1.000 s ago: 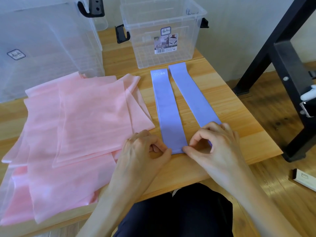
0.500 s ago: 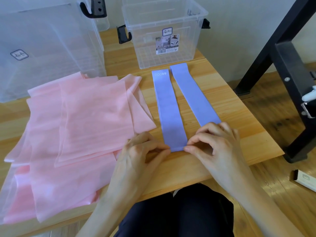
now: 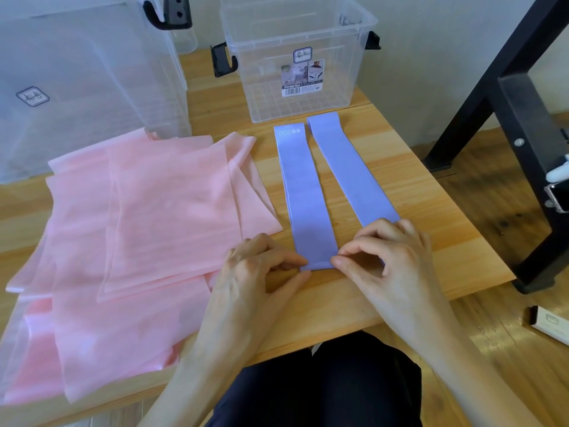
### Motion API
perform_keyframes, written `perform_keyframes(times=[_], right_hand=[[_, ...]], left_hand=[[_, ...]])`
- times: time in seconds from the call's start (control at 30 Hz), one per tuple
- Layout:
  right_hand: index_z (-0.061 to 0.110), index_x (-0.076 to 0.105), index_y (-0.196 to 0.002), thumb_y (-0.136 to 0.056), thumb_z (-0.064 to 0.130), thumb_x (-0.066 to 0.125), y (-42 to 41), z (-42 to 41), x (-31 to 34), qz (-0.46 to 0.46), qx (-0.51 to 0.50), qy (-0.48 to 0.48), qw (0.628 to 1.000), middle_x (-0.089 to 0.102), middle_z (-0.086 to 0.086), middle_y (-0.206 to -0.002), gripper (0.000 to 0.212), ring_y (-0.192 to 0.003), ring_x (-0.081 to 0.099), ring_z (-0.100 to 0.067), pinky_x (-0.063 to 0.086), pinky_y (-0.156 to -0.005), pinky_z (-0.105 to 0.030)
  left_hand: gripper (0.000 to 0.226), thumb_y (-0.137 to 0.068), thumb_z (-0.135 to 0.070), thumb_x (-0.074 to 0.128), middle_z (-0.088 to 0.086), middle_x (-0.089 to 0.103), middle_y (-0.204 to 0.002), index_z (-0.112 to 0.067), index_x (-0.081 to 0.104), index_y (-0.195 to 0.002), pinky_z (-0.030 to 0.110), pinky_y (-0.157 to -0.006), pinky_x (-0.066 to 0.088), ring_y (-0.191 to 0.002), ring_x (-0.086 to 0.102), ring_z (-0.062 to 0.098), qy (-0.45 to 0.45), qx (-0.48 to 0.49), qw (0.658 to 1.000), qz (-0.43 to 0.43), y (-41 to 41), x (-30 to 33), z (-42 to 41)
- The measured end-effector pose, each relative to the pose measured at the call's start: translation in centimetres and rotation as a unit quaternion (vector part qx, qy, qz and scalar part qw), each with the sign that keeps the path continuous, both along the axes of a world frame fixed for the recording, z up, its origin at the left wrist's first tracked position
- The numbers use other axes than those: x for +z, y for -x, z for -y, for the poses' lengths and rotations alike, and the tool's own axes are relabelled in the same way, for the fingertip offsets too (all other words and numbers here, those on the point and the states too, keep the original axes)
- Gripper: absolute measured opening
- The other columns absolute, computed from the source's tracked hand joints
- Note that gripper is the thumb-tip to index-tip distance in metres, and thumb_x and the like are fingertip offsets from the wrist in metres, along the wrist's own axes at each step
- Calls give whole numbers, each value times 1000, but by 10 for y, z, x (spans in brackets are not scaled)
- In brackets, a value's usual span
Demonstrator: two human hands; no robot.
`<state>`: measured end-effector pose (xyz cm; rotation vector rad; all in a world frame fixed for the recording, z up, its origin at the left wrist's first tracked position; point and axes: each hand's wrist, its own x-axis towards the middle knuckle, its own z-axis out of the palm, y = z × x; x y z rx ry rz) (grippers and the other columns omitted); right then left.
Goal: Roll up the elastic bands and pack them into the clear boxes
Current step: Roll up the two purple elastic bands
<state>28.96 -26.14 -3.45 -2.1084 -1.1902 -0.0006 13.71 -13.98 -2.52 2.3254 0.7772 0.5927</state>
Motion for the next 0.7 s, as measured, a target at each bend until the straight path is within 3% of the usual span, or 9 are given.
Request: perform_keyframes(times=[0.13, 0.37, 0.47, 0.7], right_hand=[[34, 72, -71, -77, 55, 59, -3, 1, -1, 10, 9, -9, 1000, 58, 15, -84, 25, -86, 43, -9, 22, -89, -16], [31, 71, -69, -78, 52, 55, -1, 2, 0, 17, 28, -2, 999, 58, 16, -83, 27, -85, 41, -8, 16, -91, -7], [32, 69, -67, -75, 51, 58, 1, -1, 1, 6, 11, 22, 1000, 57, 16, -81, 23, -86, 40, -8, 14, -89, -4], [32, 65, -69, -73, 45, 65, 4, -5, 5, -11, -7, 27, 1000, 56, 13, -81, 14, -86, 42, -12, 21, -81, -20]], left_hand=[[11, -81, -25, 78, -22, 58, -81, -34, 76, -85, 6, -77, 37, -86, 56, -3, 22, -2, 1000, 2, -2, 2, -2], [7, -78, -31, 75, -23, 59, -89, -38, 73, -76, 5, -72, 38, -84, 55, -2, 51, -5, 999, -15, 3, 7, -1], [11, -75, -27, 78, -20, 61, -83, -36, 74, -78, 4, -72, 39, -85, 58, 0, 62, 13, 998, -1, 2, 7, -2], [19, -77, -19, 80, -18, 59, -75, -37, 73, -75, 1, -71, 37, -82, 57, -4, 53, 12, 999, 2, -1, 12, -6]])
